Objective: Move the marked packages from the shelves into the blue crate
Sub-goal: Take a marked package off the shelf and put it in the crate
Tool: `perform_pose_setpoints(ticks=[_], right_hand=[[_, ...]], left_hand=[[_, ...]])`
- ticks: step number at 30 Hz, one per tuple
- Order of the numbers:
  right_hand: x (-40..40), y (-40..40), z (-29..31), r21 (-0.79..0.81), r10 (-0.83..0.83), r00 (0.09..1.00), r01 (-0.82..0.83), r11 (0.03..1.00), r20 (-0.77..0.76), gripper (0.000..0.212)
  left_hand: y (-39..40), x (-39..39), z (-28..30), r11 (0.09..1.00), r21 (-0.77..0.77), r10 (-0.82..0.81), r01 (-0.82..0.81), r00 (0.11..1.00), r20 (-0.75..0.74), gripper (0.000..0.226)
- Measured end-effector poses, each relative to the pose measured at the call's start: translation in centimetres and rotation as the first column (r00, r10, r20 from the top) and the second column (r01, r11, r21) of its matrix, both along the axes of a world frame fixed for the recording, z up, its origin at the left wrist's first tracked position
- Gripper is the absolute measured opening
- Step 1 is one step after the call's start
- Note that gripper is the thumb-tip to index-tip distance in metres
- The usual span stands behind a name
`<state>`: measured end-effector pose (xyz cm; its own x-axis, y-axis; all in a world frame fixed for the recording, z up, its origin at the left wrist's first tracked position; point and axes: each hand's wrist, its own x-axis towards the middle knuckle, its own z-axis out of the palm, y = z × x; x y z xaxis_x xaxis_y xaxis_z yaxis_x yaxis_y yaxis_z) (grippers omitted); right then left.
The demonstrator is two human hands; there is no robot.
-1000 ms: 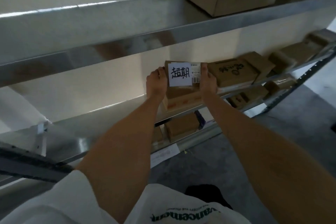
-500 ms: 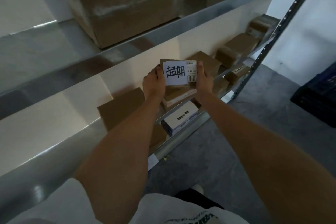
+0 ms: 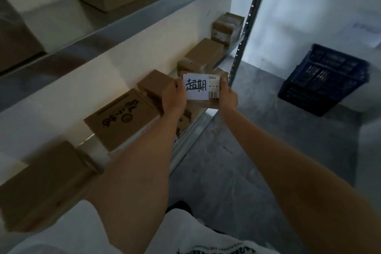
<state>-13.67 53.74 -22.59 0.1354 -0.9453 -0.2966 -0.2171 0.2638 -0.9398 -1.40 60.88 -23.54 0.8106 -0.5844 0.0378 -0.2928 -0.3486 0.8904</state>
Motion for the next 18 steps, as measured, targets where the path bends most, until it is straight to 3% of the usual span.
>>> perform_pose_setpoints(ticks=[9, 14, 18], right_hand=[[-5.9, -12.9, -3.4, 0.039, -0.153, 0.988, 0.153, 0.987, -0.005, 0.044], [-8.9, -22.7, -4.6, 0.049, -0.236, 0.970, 0.239, 0.970, -0.059, 0.039], [-11.9, -30.8, -4.2, 0.104, -0.311, 0.947, 0.318, 0.942, -0.081, 0.052]], left_hand=[[-15.4, -4.5, -3.0, 0.971, 0.029, -0.232, 0.236, 0.968, -0.098, 0.043], [-27.6, -6.3, -4.7, 0.954, 0.089, -0.261, 0.285, 0.941, -0.215, 0.048], [-36.8, -9.5, -4.5, 0.934, 0.108, -0.308, 0.339, 0.922, -0.233, 0.050]])
